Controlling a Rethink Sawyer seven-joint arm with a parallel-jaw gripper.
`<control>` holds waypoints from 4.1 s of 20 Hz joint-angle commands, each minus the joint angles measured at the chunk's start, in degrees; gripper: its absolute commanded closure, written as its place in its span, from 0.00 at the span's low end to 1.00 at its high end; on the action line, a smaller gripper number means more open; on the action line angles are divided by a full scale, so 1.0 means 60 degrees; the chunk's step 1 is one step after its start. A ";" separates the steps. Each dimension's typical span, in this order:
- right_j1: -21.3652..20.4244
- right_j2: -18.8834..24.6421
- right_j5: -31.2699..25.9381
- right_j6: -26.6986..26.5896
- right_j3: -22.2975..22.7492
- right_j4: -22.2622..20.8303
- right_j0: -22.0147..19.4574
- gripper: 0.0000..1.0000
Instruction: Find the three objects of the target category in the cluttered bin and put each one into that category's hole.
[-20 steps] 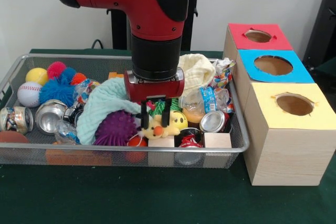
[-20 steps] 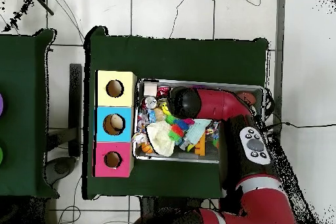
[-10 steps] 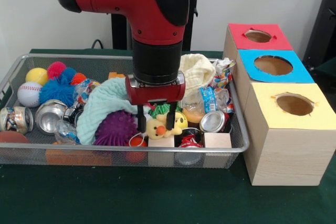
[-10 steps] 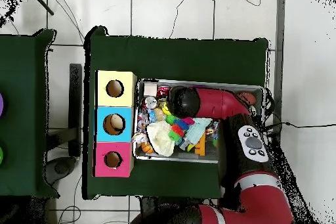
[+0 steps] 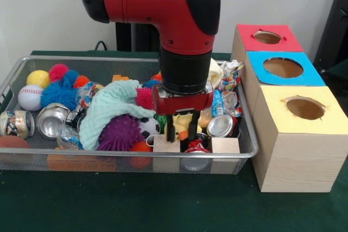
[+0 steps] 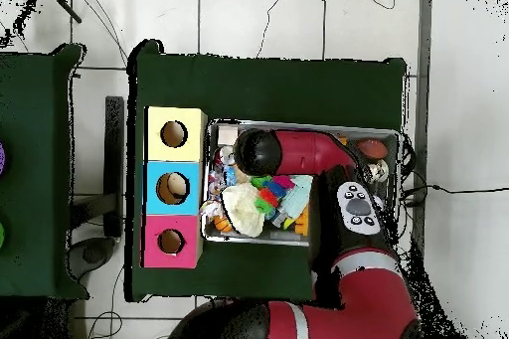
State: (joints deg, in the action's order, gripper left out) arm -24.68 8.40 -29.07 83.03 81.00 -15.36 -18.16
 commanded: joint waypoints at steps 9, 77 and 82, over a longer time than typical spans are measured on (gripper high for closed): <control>0.0273 0.0170 0.0038 0.1014 0.0221 -0.0044 -0.0029 1.00; -0.3798 -0.2449 0.0995 0.4592 0.6000 0.3739 0.3900 1.00; -0.3423 -0.2247 0.1272 0.4625 0.5935 0.3937 0.3743 1.00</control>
State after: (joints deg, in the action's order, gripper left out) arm -50.17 -6.66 -26.15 97.38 119.15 5.09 5.87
